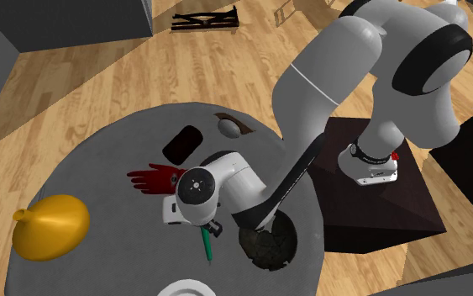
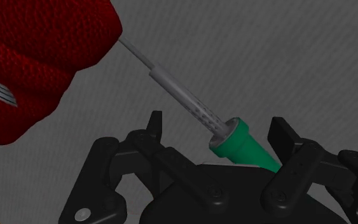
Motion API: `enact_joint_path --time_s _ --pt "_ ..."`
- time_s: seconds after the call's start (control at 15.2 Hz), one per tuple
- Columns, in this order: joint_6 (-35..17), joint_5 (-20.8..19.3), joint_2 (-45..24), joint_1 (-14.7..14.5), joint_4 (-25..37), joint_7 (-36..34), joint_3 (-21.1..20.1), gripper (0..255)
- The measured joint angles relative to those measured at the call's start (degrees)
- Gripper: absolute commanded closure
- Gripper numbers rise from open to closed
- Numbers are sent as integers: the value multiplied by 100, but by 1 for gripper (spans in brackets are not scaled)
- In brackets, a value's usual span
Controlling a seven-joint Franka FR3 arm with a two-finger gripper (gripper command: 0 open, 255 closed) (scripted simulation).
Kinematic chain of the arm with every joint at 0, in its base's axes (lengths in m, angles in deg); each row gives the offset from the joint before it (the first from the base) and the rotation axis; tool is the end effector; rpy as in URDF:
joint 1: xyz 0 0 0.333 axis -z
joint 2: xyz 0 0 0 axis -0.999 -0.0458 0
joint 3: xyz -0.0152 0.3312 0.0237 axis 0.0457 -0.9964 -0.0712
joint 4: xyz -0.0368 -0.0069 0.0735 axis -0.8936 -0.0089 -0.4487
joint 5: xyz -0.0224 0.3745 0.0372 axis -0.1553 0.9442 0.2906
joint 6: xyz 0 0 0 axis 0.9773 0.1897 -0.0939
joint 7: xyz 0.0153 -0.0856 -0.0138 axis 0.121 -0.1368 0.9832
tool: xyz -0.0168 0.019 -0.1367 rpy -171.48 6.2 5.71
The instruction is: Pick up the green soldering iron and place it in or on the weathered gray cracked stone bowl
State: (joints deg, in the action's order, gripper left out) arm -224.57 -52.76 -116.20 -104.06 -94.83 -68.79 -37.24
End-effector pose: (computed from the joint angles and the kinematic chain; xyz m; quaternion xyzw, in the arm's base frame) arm 0.5714 0.2818 0.2231 0.8793 0.4711 0.0401 0.0565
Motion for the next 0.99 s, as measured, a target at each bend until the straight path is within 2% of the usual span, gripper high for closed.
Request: enact_joint_path --time_s 0.13,0.2,0.99 --pt "-1 -1 -1 0 0 0 0 0" --pt "-1 -1 -1 0 0 0 0 255" --pt "57 29 73 20 -11 33 -23 255"
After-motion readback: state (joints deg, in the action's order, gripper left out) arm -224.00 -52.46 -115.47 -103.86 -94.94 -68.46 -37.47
